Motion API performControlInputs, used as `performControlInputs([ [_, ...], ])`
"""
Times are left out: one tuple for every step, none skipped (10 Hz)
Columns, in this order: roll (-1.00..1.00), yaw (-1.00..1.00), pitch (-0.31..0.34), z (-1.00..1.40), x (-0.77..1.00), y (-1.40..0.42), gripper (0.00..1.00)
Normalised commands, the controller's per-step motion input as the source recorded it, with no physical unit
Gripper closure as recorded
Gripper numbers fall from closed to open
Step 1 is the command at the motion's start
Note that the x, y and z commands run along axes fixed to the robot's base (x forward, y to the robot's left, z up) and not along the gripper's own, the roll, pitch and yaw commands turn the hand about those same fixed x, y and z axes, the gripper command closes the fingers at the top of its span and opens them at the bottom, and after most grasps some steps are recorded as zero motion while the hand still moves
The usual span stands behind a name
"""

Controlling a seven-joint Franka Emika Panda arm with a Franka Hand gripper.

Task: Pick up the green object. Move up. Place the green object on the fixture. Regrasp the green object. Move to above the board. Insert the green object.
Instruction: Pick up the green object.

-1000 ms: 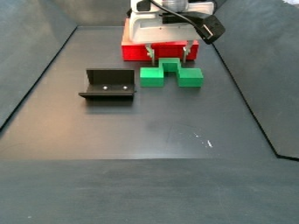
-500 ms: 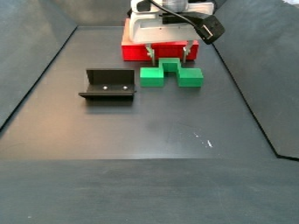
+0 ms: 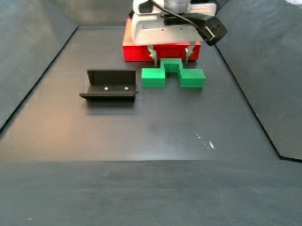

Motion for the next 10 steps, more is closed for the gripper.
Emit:
performControlInputs([
  [0.00, 0.00, 0.000, -0.02, 0.00, 0.00, 0.00],
  [-0.02, 0.00, 0.000, -0.13, 0.00, 0.00, 0.00],
  [0.00, 0.00, 0.000, -0.09, 0.00, 0.00, 0.00],
  [0.00, 0.00, 0.000, 0.00, 0.00, 0.00, 0.00],
  [0.00, 0.00, 0.000, 0.00, 0.00, 0.00, 1.00],
  [0.00, 0.00, 0.000, 0.00, 0.00, 0.00, 1.00],
  [0.00, 0.00, 0.000, 0.00, 0.00, 0.00, 1.00],
  [0.00, 0.00, 0.000, 0.00, 0.00, 0.00, 1.00],
  [0.00, 0.00, 0.000, 0.00, 0.00, 0.00, 1.00],
  [0.00, 0.00, 0.000, 0.00, 0.00, 0.00, 1.00],
])
